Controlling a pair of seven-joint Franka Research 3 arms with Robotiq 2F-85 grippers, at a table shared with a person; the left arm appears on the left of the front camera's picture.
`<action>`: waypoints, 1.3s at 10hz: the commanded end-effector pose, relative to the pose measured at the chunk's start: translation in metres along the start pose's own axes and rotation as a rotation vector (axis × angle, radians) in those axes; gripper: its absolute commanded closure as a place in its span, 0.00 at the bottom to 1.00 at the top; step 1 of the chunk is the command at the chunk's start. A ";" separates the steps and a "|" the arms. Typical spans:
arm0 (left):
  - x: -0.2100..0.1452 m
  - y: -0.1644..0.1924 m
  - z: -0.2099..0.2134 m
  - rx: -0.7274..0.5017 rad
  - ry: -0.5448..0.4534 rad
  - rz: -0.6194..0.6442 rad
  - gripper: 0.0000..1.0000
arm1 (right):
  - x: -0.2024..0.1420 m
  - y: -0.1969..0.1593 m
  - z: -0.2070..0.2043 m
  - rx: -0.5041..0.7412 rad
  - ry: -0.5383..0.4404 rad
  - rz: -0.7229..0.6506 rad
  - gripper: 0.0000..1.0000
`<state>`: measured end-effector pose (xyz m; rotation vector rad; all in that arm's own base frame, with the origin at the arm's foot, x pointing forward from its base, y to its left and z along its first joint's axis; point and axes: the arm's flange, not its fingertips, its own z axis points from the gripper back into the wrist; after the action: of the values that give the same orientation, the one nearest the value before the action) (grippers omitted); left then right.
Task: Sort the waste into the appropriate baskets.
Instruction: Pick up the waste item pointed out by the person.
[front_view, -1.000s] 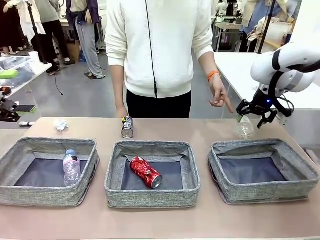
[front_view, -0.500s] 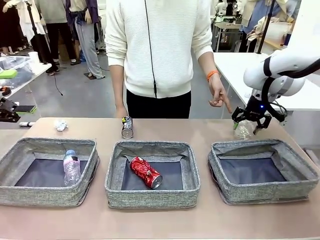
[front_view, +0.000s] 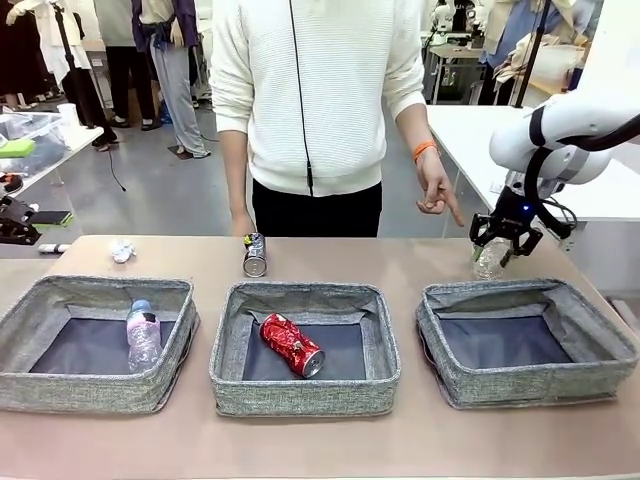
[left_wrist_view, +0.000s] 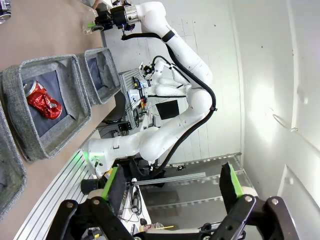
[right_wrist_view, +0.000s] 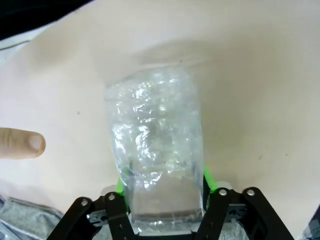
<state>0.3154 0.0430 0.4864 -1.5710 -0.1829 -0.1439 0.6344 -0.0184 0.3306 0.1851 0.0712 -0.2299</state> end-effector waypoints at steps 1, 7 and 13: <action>-0.002 -0.001 0.000 -0.007 0.007 -0.018 0.02 | 0.002 -0.004 -0.010 -0.061 0.017 -0.017 0.60; -0.002 -0.001 0.000 -0.007 0.007 -0.018 0.02 | -0.036 -0.019 0.050 0.062 -0.141 -0.093 0.60; -0.002 -0.001 0.000 -0.007 0.007 -0.018 0.02 | -0.227 0.023 0.136 0.341 -0.204 0.399 0.60</action>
<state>0.3151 0.0432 0.4867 -1.5706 -0.1838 -0.1441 0.4452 0.0081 0.5032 0.4850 -0.2284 -0.0325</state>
